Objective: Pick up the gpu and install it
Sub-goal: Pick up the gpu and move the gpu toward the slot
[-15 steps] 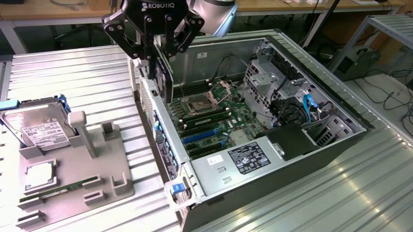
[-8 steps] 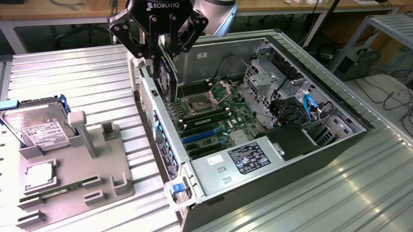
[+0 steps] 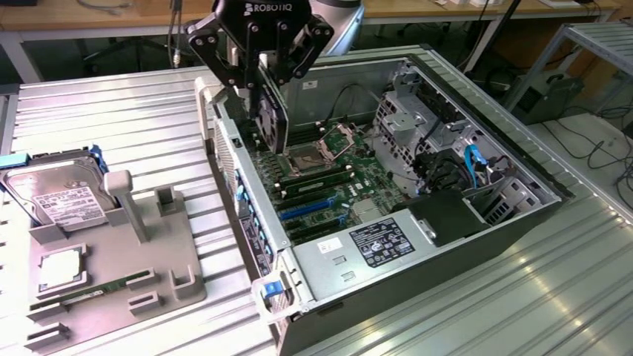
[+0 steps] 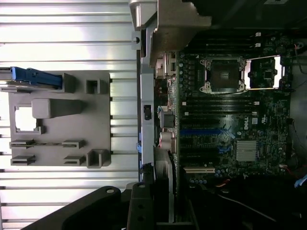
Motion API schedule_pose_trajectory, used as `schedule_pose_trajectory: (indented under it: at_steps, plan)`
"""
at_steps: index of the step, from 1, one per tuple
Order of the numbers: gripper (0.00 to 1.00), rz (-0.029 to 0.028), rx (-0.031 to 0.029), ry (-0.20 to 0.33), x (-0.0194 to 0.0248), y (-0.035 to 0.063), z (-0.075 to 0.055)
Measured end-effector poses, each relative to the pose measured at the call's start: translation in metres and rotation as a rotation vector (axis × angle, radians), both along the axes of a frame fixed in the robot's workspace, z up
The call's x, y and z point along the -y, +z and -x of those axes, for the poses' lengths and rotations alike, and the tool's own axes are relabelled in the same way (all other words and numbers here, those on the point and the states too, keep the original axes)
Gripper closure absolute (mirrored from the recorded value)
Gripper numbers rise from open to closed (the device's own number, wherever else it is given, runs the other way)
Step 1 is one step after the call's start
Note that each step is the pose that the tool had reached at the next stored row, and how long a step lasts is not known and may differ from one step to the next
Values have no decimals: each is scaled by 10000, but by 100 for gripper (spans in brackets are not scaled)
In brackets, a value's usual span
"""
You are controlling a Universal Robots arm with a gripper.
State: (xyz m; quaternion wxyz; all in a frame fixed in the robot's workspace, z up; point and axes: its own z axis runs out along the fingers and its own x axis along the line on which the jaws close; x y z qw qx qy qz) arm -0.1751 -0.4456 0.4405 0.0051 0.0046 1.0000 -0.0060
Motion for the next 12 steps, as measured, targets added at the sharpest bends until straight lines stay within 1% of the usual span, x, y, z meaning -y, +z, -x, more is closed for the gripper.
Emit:
schedule_pose_trajectory:
  at_steps: [12]
  plan:
    - [72,0,-1,0,0,-1,-181]
